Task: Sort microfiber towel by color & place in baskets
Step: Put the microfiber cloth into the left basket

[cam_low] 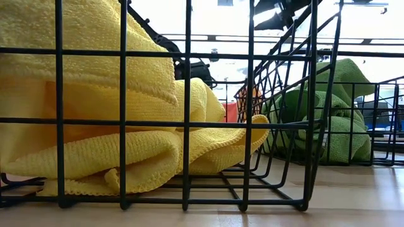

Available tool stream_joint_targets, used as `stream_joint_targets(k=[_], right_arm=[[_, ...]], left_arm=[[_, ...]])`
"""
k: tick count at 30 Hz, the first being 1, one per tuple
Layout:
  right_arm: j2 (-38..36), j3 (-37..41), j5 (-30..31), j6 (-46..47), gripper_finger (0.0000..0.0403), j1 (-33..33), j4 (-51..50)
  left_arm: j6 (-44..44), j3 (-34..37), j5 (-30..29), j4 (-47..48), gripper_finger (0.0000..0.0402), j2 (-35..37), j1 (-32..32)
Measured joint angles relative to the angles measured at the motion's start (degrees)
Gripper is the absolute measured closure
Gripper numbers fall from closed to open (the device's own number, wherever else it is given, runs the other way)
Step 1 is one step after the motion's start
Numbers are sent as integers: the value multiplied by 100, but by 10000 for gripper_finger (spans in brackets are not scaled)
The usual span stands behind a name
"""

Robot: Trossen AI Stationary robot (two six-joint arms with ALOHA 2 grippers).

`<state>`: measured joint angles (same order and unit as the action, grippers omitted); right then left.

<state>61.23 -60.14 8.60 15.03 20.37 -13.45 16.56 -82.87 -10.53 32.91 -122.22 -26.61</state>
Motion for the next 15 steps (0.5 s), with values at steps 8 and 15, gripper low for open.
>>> stream_joint_targets(k=[8, 15], right_arm=[[-9, 0, -5, -46, 167, 28, 247], [-4, 0, -12, -482, 167, 107, 470]], left_arm=[[-86, -193, -221, 523, 398, 1358, 12], [-743, -484, -985, 485, 401, 3219, 62]])
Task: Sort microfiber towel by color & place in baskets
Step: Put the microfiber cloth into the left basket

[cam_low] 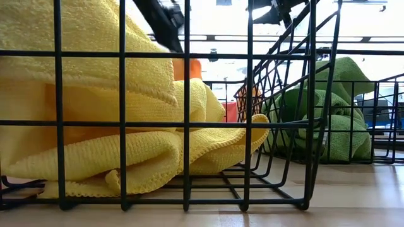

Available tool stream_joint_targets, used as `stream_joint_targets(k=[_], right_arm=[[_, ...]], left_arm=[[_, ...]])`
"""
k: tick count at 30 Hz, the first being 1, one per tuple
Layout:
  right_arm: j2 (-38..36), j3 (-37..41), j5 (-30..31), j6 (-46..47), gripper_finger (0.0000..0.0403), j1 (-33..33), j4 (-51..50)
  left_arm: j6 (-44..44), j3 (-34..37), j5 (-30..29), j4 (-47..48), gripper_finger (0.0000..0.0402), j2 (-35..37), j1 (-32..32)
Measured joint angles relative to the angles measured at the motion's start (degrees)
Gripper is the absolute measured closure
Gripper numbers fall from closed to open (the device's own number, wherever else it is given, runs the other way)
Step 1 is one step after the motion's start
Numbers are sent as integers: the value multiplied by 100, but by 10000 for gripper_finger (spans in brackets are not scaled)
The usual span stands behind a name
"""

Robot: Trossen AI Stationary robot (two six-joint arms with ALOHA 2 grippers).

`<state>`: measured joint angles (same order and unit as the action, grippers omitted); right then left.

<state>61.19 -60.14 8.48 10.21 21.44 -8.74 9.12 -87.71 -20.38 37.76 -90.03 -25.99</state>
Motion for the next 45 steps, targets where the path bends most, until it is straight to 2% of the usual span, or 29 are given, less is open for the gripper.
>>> stream_joint_targets(k=[6, 10, 12, 19, 21, 25, 27, 32, 37, 42, 45], right_arm=[[0, 0, -1, -159, 167, 76, 386], [0, 0, -11, -727, 167, 72, 386], [-4, 0, -10, -785, 167, 72, 386], [-11, 0, -14, 258, 167, 100, 193], [-11, 0, -12, 309, 167, 100, 11], [-2, 0, -12, 349, 167, 100, -140], [-2, 0, -12, 519, 167, 100, -18], [-4, -1, -58, 340, 167, 98, 11], [-10, -2, -60, -161, 167, 67, 98], [-22, -2, -83, 448, 167, 69, 215], [-22, -2, -332, 684, 167, 72, 53]], left_arm=[[1049, -136, -971, 1339, 401, 1420, 384], [1537, -101, -1686, 2519, 401, 2054, 935], [1969, -36, -1751, 2942, 401, 2240, 1240], [4174, 65, -1128, 3510, 401, 2545, 2587], [4555, 105, -1011, 3881, 401, 2476, 2898], [5463, 323, -737, 5206, 401, 2186, 3370], [5887, 638, -553, 5187, 401, 2113, 3606], [6009, 1704, -713, 4471, 401, 2108, 3823], [5982, 2682, -502, 4157, 397, 1905, 3818], [6269, 2786, 456, 4143, 366, 1759, 3796], [6198, 2715, 646, 4131, 333, 1770, 3796]])
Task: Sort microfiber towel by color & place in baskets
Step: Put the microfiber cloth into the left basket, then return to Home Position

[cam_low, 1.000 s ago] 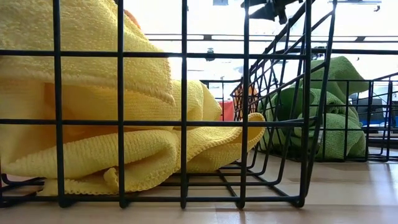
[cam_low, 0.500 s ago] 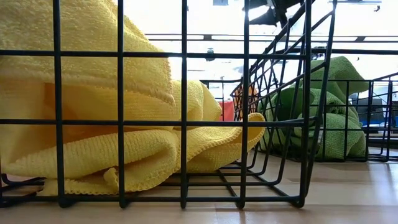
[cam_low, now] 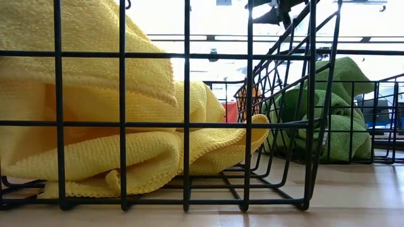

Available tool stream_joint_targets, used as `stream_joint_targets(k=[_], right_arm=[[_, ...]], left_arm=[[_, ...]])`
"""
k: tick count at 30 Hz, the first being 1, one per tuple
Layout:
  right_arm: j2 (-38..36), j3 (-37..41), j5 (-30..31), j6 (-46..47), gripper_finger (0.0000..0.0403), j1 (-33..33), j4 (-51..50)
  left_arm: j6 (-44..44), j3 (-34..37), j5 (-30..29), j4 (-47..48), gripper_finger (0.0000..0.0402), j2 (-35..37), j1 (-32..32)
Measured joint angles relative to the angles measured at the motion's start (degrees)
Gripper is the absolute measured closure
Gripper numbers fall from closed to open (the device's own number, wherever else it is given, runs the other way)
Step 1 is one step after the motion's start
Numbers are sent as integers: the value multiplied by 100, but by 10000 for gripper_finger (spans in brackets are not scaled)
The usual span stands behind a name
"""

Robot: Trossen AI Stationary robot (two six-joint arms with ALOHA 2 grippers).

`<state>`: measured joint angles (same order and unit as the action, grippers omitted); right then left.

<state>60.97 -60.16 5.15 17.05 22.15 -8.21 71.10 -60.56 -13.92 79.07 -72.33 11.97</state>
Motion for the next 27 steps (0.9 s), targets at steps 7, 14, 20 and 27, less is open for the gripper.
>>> stream_joint_targets(k=[7, 14, 20, 27], right_arm=[[2, 0, -780, 156, 167, -2, 231], [2, 0, -1015, -302, 167, -7, 292], [-30, 0, -1269, -62, 167, -4, 539], [22, -2, -1939, 68, 167, -22, -147]], left_arm=[[-1030, -192, 125, 53, 233, 58, -471], [-2370, -943, -1237, -65, 187, 67, -891], [-2783, -1118, -2033, -538, 186, 183, -1059], [-3766, -462, -2034, -2596, 186, 546, -1103]])
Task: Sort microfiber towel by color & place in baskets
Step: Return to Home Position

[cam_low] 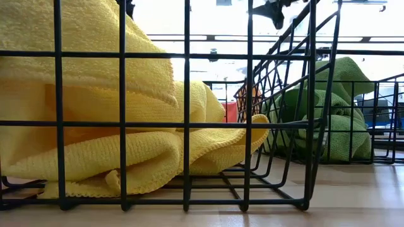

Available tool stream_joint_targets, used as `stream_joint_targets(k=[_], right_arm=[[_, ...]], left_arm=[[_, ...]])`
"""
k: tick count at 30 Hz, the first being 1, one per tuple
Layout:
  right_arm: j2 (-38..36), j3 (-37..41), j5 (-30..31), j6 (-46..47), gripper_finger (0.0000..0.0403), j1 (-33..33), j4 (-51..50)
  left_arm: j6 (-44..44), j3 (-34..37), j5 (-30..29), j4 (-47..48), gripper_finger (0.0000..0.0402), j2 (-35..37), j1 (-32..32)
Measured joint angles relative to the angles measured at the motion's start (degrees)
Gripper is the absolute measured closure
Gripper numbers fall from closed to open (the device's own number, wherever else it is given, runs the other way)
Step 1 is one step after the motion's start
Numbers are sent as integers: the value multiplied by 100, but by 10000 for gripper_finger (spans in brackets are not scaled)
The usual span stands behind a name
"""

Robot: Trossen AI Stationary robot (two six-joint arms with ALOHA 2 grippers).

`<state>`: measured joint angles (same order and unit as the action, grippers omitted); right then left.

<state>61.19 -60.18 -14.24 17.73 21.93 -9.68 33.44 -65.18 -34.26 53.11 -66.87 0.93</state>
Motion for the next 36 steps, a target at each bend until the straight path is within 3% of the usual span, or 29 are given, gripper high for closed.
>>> stream_joint_targets(k=[3, 6, 8, 13, 16, 20, 22, 28, 33, 36], right_arm=[[41, 0, 13, -228, 167, -68, -184], [40, 0, 58, 271, 167, -130, 154], [33, 0, 70, 348, 167, -192, 268], [35, 0, 195, -263, 177, -406, 305], [36, 0, 358, -597, 224, -669, 271], [37, 0, 485, -139, 350, -968, 35], [37, 0, 483, 54, 388, -1127, -154], [37, 0, 652, -110, 397, -1661, -851], [37, 0, 1099, 164, 400, -1830, -899], [37, 0, 1102, 157, 401, -1830, -1013]], left_arm=[[-971, 883, 327, -1514, 191, 291, -355], [-936, 1517, 1239, -2674, 208, 650, -770], [-836, 1834, 1535, -3305, 229, 988, -805], [-1549, 2762, 1264, -4429, 336, 1848, -615], [-1611, 3370, 1241, -4646, 390, 2431, -597], [-782, 4101, 1312, -5058, 396, 3122, -396], [-668, 4411, 1270, -5277, 400, 3414, -259], [-1039, 5401, 984, -5571, 401, 4059, -138], [-265, 6080, 976, -6435, 401, 4501, -138], [-297, 6357, 972, -6664, 401, 4700, -140]])
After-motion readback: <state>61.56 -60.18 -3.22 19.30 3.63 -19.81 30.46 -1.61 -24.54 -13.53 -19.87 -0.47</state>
